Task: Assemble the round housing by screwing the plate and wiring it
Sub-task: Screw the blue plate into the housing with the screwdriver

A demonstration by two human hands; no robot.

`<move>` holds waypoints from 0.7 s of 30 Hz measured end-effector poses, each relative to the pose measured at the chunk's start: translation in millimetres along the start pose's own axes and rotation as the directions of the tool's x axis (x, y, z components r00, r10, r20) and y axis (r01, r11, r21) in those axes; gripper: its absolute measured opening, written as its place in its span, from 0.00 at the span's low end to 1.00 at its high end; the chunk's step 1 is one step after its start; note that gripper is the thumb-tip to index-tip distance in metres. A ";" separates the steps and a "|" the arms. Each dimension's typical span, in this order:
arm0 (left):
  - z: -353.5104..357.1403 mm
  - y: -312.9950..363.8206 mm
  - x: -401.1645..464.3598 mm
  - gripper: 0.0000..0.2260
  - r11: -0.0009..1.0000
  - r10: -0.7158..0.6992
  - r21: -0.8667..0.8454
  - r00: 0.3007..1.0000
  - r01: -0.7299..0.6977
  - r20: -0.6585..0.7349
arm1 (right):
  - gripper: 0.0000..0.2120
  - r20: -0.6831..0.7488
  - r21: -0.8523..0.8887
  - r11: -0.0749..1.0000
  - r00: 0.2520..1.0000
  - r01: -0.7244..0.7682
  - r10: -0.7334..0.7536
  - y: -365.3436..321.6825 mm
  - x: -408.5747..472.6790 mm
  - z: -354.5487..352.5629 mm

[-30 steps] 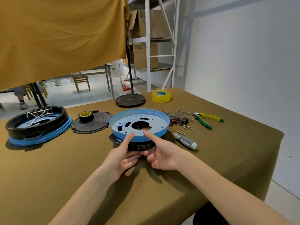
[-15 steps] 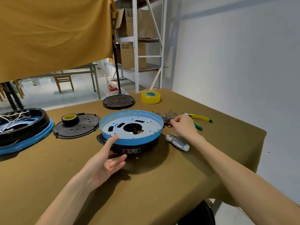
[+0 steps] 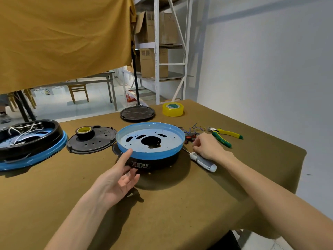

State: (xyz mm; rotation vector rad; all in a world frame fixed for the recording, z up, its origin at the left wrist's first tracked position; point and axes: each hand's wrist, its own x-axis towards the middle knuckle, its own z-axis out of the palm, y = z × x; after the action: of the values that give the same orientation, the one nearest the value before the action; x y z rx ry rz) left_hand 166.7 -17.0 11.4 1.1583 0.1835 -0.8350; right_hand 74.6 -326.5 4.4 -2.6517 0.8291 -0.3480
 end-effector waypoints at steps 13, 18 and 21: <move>-23.3 23.3 14.3 0.30 0.972 0.101 0.223 0.989 -0.076 -0.106 | 0.03 -0.164 0.524 0.789 0.947 0.321 -0.277 -117.7 -41.5 2.5; -32.3 22.8 23.3 0.34 0.926 0.233 0.327 0.966 -0.187 -0.108 | 0.06 0.027 0.610 0.774 0.972 0.168 -0.232 -134.3 -60.4 25.4; -28.3 20.4 20.2 0.44 0.906 0.325 0.312 0.943 -0.287 -0.076 | 0.06 0.151 0.759 0.651 0.973 0.000 -0.175 -140.1 -60.7 20.9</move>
State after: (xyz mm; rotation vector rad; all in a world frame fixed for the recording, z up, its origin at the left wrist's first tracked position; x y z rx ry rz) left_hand 202.2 0.6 3.7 1.4805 -0.0252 -0.5189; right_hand 103.4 -177.7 32.0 -1.8788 0.3511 -0.3318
